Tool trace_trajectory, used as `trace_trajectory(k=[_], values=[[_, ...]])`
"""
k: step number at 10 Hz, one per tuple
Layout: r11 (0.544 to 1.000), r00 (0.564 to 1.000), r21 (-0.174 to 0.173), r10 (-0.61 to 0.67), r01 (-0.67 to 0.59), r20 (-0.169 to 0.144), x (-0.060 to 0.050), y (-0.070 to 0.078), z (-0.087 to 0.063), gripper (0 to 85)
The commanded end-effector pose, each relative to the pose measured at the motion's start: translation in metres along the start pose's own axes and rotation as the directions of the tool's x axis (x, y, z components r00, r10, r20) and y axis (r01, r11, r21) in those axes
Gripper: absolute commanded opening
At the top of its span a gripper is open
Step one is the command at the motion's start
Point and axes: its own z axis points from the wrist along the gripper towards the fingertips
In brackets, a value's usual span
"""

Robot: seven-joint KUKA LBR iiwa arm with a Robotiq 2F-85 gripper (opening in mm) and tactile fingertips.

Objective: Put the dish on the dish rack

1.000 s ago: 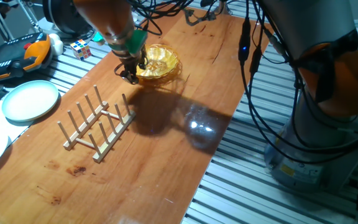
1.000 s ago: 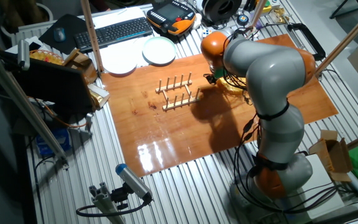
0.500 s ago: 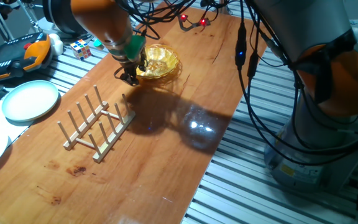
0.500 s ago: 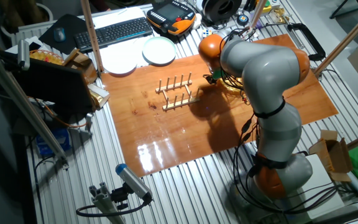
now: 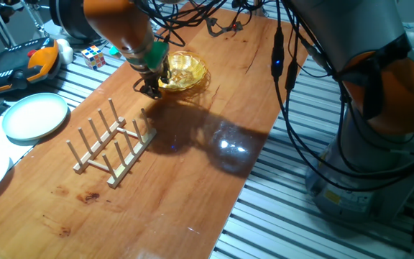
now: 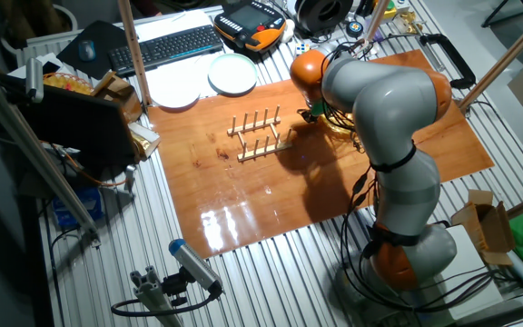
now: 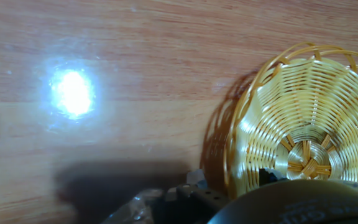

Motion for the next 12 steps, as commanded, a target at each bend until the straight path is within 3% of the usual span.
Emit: trace_trajectory(k=[1,9,10,12], values=[[1.000,1.000,0.001,-0.003,0.003,0.000,0.0002,-0.0003,0.0001,46.0],[1.000,1.000,-0.005,-0.011,0.011,0.000,0.0031,-0.0057,0.0022,38.3],[1.000,1.000,-0.008,-0.013,0.013,0.000,0.0034,-0.0061,0.0021,30.3],[0.999,1.000,-0.024,-0.022,0.022,-0.003,0.0038,-0.0064,0.0030,0.7]])
